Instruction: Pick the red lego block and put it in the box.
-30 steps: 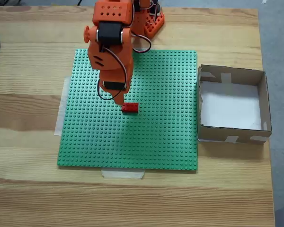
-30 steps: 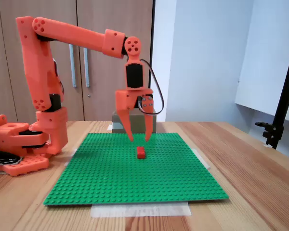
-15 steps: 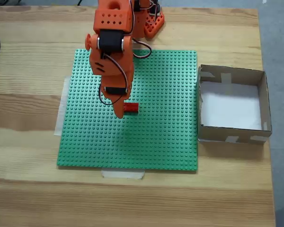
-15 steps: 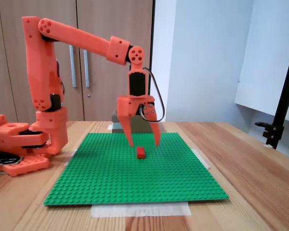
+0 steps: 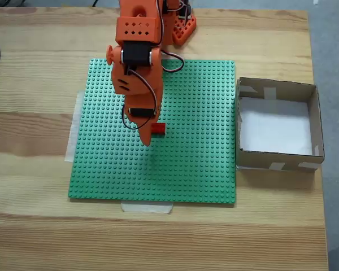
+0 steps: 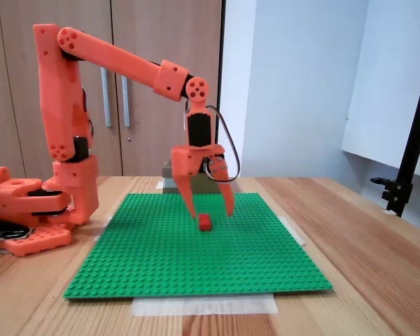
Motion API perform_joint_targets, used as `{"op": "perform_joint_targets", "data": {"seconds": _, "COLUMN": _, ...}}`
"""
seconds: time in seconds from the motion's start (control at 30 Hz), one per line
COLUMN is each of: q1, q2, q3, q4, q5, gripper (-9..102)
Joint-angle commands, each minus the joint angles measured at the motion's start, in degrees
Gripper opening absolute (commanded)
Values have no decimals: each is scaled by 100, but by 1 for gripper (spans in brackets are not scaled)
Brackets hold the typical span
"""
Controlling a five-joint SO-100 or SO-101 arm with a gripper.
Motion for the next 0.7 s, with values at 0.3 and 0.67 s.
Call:
{"op": "perform_joint_targets", "data": {"seconds": 0.3, "q1": -97, "q2": 26, "q3": 352, "q4": -378, "q5": 44, "gripper": 32}}
{"op": "perform_joint_targets", "data": {"seconds": 0.67, "q1": -141, "q2": 26, "q3": 492, "q4": -589, "q5": 26, "gripper": 28}}
